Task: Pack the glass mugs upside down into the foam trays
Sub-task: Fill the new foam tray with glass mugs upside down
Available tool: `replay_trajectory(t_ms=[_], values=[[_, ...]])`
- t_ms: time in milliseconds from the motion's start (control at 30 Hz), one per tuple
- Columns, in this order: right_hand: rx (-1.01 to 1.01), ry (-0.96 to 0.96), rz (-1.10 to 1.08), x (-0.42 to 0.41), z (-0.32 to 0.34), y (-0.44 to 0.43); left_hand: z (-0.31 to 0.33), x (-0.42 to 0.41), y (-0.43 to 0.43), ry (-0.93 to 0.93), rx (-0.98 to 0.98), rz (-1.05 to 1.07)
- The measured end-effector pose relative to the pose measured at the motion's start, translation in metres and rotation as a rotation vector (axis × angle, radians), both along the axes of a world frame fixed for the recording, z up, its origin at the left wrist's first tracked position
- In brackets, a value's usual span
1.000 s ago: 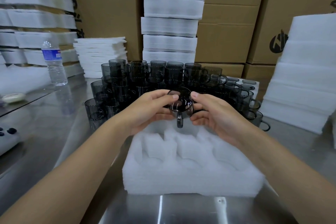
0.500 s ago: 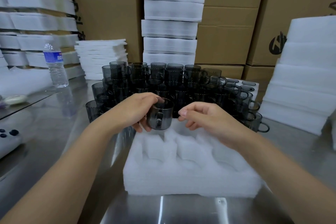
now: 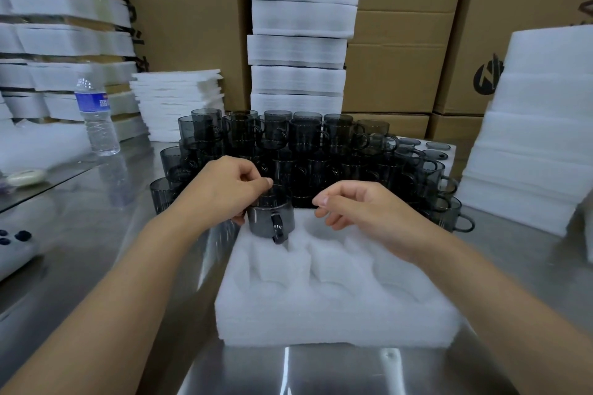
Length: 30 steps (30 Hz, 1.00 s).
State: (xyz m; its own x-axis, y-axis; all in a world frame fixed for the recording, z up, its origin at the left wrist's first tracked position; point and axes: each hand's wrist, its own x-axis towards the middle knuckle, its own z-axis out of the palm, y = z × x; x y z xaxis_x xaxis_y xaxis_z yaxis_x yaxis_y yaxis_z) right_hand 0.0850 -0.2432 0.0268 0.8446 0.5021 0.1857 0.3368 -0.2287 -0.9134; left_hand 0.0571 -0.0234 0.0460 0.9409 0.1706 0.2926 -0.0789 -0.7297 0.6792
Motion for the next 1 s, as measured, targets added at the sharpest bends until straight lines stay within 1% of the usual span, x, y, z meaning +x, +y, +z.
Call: replay_trajectory(t_ms=[200, 300, 367, 433, 467, 567, 700, 1000], values=[[0.000, -0.002, -0.006, 0.000, 0.000, 0.001, -0.001, 0.001, 0.000, -0.048, 0.131, 0.058], [0.003, -0.003, -0.010, -0.001, 0.000, 0.001, -0.001, -0.002, -0.001, -0.128, 0.183, 0.075], [0.008, 0.001, -0.013, -0.002, 0.001, 0.002, -0.001, -0.005, -0.004, -0.212, 0.147, 0.008], [0.011, 0.001, -0.011, -0.002, 0.001, 0.002, -0.001, -0.007, -0.008, -0.270, 0.113, -0.161], [0.012, 0.000, -0.010, -0.002, 0.002, 0.002, -0.001, -0.008, -0.011, -0.268, 0.141, -0.241], [0.018, 0.002, -0.010, -0.002, 0.002, 0.002, -0.005, -0.008, -0.018, -0.185, 0.271, -0.364], [0.027, 0.005, 0.000, -0.003, 0.002, 0.003, -0.009, -0.008, -0.023, -0.055, 0.302, -0.429], [0.022, 0.001, 0.010, -0.003, 0.002, 0.003, -0.013, -0.008, -0.026, 0.164, 0.432, -0.457]])
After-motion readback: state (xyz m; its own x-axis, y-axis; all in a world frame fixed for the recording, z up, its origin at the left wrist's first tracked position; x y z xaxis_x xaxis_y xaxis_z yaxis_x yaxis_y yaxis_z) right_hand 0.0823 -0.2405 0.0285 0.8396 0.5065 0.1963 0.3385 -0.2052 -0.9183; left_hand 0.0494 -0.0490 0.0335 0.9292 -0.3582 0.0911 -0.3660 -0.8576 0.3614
